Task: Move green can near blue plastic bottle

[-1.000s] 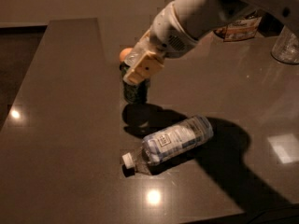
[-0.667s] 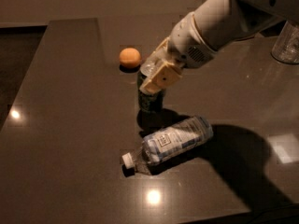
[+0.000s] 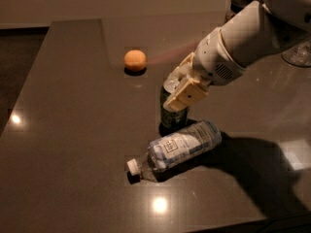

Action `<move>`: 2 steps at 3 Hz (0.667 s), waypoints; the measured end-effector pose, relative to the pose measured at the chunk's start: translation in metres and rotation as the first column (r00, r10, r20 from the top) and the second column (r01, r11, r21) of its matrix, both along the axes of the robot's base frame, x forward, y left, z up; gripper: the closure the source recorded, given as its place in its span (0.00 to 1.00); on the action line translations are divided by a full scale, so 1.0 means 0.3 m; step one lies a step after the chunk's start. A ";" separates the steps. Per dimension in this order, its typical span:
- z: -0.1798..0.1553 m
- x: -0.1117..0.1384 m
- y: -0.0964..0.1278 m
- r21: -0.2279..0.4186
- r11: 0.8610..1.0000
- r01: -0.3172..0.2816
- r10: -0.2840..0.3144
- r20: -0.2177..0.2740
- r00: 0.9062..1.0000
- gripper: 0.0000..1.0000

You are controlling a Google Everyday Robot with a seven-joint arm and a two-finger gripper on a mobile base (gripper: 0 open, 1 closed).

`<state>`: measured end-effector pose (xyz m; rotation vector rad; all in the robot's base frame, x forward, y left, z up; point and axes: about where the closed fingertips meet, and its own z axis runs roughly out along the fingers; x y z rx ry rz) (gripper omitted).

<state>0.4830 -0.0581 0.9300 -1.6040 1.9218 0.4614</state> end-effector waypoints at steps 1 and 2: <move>-0.028 -0.012 -0.023 -0.015 1.000 0.007 -0.007 -0.012 1.000 0.36; -0.041 -0.019 -0.031 -0.020 1.000 0.008 -0.008 -0.020 1.000 0.05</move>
Offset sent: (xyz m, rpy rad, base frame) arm -0.0056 -0.0173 -0.0183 -0.0218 0.0313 -0.0192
